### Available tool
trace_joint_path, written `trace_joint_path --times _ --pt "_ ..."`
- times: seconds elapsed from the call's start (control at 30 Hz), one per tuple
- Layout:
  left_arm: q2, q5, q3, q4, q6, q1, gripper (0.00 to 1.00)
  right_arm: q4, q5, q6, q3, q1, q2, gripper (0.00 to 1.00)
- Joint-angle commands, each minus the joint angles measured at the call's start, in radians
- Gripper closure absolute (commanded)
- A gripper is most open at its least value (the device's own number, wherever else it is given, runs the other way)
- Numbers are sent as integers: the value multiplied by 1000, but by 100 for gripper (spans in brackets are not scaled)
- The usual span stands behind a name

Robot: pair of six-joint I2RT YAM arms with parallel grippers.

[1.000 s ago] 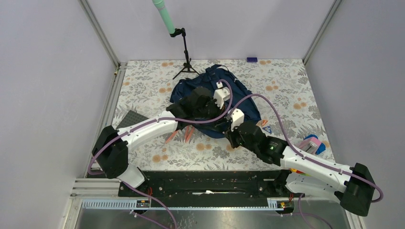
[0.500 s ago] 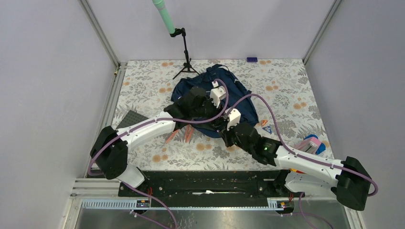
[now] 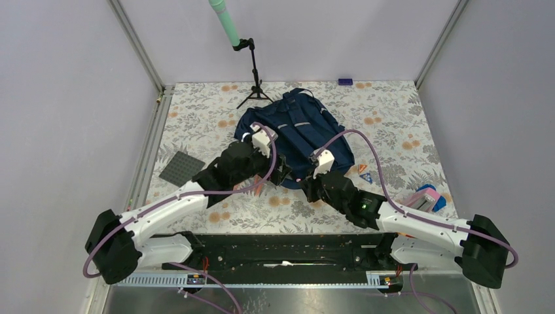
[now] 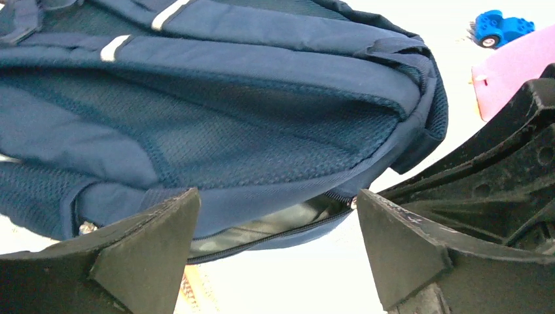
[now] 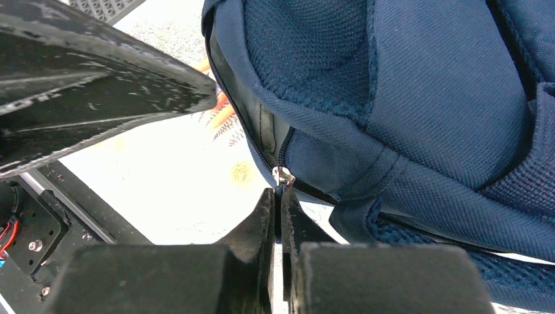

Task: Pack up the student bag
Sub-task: Zip the student bag at the center of the board.

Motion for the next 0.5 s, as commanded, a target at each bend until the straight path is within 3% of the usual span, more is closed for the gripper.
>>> trace_joint_path --times 0.0,0.17,0.47 --pt "-64 -107 -66 72 -45 24 5 116 -8 52 21 13 21 100" --pt "-57 -29 -75 114 28 71 3 118 -24 87 8 12 27 100" --pt "82 247 -38 212 190 86 1 66 8 89 15 13 2 100"
